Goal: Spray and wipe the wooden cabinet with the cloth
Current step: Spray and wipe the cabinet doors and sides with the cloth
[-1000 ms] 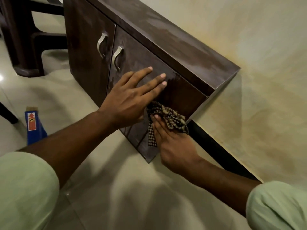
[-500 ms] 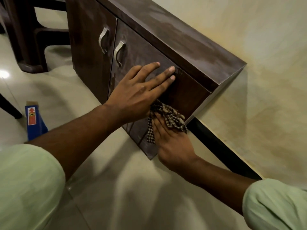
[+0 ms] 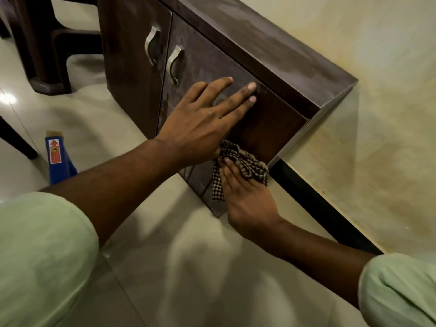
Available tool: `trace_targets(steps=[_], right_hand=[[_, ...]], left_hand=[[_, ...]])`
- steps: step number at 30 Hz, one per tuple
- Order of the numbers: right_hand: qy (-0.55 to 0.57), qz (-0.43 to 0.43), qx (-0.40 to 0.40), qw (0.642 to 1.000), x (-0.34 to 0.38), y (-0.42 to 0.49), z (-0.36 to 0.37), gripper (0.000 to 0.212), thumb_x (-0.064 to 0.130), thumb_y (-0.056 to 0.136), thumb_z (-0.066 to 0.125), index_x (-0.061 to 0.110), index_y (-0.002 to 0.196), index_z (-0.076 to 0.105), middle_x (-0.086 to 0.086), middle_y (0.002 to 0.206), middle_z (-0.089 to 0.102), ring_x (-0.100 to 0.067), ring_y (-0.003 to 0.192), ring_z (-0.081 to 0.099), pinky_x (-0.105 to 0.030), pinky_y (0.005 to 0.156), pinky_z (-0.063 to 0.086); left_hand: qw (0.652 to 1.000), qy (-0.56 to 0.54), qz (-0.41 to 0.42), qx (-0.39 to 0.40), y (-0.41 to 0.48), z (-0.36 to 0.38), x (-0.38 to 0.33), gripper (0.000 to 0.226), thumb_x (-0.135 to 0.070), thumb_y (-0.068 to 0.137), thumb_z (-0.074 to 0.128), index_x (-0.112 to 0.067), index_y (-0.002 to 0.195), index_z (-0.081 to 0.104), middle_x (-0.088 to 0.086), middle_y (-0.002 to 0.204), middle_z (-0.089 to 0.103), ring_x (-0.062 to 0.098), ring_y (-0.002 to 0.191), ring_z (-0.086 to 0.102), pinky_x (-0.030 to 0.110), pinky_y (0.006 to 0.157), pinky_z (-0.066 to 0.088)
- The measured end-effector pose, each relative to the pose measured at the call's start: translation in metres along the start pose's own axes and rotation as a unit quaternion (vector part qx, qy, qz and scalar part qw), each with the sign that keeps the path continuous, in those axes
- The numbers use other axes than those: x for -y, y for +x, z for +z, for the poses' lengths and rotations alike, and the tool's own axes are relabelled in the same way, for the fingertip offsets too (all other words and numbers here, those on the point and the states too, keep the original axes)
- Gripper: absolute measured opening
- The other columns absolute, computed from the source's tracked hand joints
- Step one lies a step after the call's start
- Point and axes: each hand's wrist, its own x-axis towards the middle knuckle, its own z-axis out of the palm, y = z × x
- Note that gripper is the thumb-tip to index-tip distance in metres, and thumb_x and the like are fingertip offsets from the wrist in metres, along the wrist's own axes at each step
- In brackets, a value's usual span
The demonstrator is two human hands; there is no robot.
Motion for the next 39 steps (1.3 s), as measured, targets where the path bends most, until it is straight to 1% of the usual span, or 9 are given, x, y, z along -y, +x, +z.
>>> trace_targets(steps=[4,6,12,19,22,24,28,33,39], right_hand=[[0.032,0.0,0.047,0.998,0.001,0.006,0.028,0.08,0.031,0.078,-0.006,0.0,0.151,0.005,-0.016,0.159,0.011,-0.026,0.144,0.026,-0.04,0.117,0.023],[0.046,0.004,0.105,0.993,0.008,0.008,0.052,0.086,0.032,0.071,-0.012,0.003,0.151,-0.001,-0.014,0.158,0.02,-0.024,0.142,0.029,-0.038,0.117,0.024],[0.103,0.015,0.076,0.992,0.015,-0.004,0.066,0.039,0.017,0.096,0.034,0.008,0.13,0.051,-0.011,0.126,0.059,-0.028,0.114,0.057,-0.04,0.094,0.047],[0.053,-0.014,0.054,0.997,0.004,-0.024,0.066,0.069,0.024,0.086,0.0,0.001,0.151,0.008,-0.017,0.159,0.012,-0.027,0.147,0.014,-0.044,0.118,0.016],[0.106,0.01,0.087,0.99,0.006,-0.019,0.077,0.064,0.024,0.091,0.006,0.004,0.149,0.025,-0.018,0.151,0.033,-0.031,0.139,0.034,-0.044,0.112,0.031],[0.141,0.024,0.1,0.985,0.014,-0.015,0.091,0.048,0.02,0.094,0.026,0.007,0.134,0.05,-0.014,0.13,0.057,-0.031,0.117,0.056,-0.041,0.098,0.047],[0.049,-0.023,0.136,0.989,0.039,-0.011,0.112,0.051,0.022,0.077,0.059,0.005,0.126,0.06,-0.01,0.132,0.059,-0.021,0.124,0.055,-0.03,0.111,0.028],[0.147,0.037,0.111,0.982,0.038,-0.008,0.12,0.058,0.015,0.094,0.042,0.013,0.15,0.027,-0.007,0.156,0.028,-0.022,0.143,0.027,-0.032,0.12,0.016],[0.127,0.036,-0.014,0.991,0.033,0.007,0.102,0.061,0.017,0.087,0.012,-0.002,0.145,0.008,-0.019,0.153,0.029,-0.03,0.141,0.031,-0.044,0.116,0.026]], left_hand=[[1.0,0.004,-0.001,-0.015,-0.001,0.0,-0.001,0.08,-0.025,0.076,0.039,-0.014,0.151,0.017,0.007,0.159,0.018,0.037,0.14,0.025,0.042,0.1,0.02],[1.0,0.0,0.016,-0.025,-0.005,0.001,-0.003,0.078,-0.026,0.076,0.039,-0.015,0.151,0.02,0.006,0.159,0.02,0.035,0.139,0.024,0.042,0.1,0.021],[0.994,-0.015,0.108,0.008,-0.037,0.021,-0.014,0.066,-0.024,0.085,0.039,-0.017,0.15,0.028,0.004,0.157,0.026,0.034,0.138,0.03,0.043,0.103,0.024],[0.99,-0.036,0.124,0.063,-0.036,0.038,-0.022,0.07,-0.022,0.082,0.018,-0.017,0.151,0.018,0.005,0.159,0.016,0.036,0.138,0.031,0.045,0.102,0.034],[0.987,-0.044,0.134,0.078,-0.033,0.036,-0.019,0.067,-0.02,0.086,0.024,-0.02,0.152,0.012,0.002,0.158,0.004,0.027,0.097,0.055,0.032,0.07,0.042],[0.985,-0.059,0.119,0.111,-0.03,0.032,-0.021,0.072,-0.024,0.088,0.038,-0.025,0.152,0.003,-0.003,0.154,-0.008,0.017,0.066,0.049,0.022,0.049,0.028],[0.978,-0.059,0.091,0.179,-0.03,0.027,-0.029,0.081,-0.024,0.089,0.042,-0.031,0.15,-0.011,-0.009,0.149,-0.027,0.012,0.048,0.036,0.023,0.043,0.026],[0.98,-0.084,0.074,0.167,-0.03,0.033,-0.023,0.09,-0.006,0.085,0.043,-0.034,0.149,-0.014,-0.013,0.151,-0.027,0.01,0.044,0.028,0.024,0.039,0.021],[0.98,-0.101,0.077,0.153,-0.034,0.038,-0.025,0.091,0.002,0.084,0.044,-0.031,0.151,-0.008,-0.012,0.154,-0.02,0.014,0.047,0.043,0.024,0.036,0.028]])
